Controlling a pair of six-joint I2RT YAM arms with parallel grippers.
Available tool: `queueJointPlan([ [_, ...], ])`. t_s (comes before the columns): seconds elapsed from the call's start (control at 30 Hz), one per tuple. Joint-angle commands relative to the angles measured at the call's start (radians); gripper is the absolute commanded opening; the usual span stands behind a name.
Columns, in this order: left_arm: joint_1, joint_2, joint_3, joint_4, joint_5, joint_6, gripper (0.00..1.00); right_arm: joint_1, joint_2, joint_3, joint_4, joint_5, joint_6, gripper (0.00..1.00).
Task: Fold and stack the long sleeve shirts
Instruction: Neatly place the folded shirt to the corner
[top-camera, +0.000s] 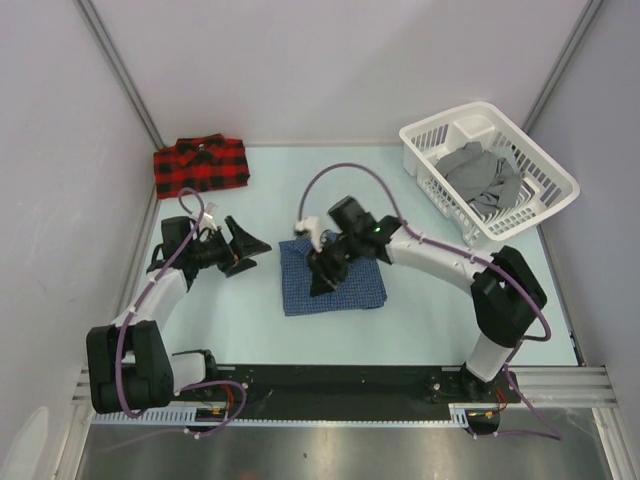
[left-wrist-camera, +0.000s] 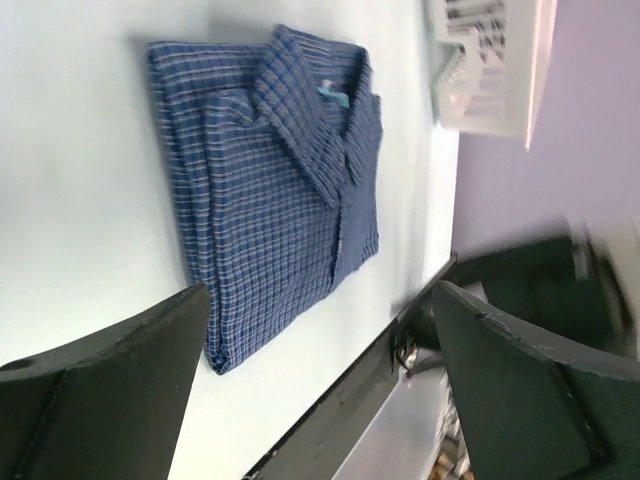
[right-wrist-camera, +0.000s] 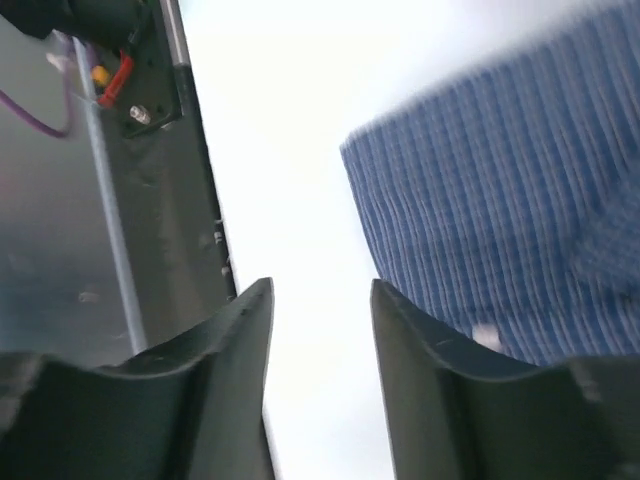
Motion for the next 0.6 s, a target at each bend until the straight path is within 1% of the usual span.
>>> queueJointPlan([
  [0.0, 0.012, -0.014, 0.001, -0.011, -0.146, -0.093, 1.00, 0.164, 0.041, 0.042, 0.078, 0.309, -0.197, 0.47],
  [0.1, 0.013, -0.003, 0.022, -0.056, -0.192, -0.070, 0.99, 0.233, 0.092, 0.062, 0.121, 0.388, -0.239, 0.47],
  [0.27, 0.013, 0.020, 0.016, -0.083, -0.206, -0.036, 0.99, 0.319, 0.152, 0.053, 0.196, 0.471, -0.274, 0.49],
  [0.43, 0.023, 0.018, -0.016, -0.083, -0.205, -0.021, 1.00, 0.333, 0.199, 0.045, 0.281, 0.470, -0.279, 0.50],
  [0.57, 0.033, 0.017, -0.035, -0.086, -0.203, -0.021, 0.99, 0.342, 0.253, 0.053, 0.309, 0.476, -0.301, 0.50],
])
